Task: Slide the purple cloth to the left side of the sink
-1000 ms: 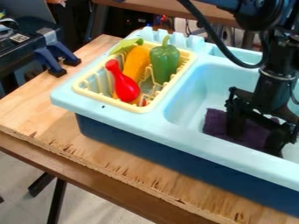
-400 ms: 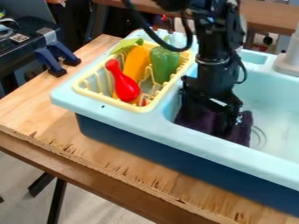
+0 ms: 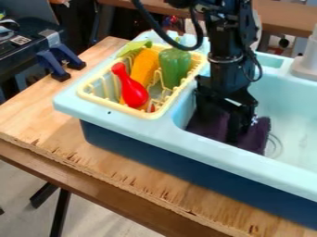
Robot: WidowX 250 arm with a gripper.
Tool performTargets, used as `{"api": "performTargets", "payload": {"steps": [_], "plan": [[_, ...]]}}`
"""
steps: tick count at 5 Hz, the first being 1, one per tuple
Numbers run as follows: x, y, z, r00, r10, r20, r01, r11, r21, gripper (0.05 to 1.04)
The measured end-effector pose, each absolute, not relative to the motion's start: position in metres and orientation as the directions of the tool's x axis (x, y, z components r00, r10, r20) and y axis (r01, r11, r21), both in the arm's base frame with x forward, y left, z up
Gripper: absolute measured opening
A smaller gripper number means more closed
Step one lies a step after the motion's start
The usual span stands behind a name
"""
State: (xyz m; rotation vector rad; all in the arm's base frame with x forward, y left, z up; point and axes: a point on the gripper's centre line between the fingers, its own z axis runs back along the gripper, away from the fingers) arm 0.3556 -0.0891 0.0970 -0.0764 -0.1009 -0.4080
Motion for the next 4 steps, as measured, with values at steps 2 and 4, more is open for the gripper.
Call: {"api": "performTargets", "payload": {"steps": [2,4], "plan": [[0.376,-0.104,0.164,0.905,-0.390,0.170,0.404,0.913,-0.056,1.001],[0.367,-0.139,0.173,0.910,-0.407,0.085,0.414,0.906,-0.091,1.001]]}}
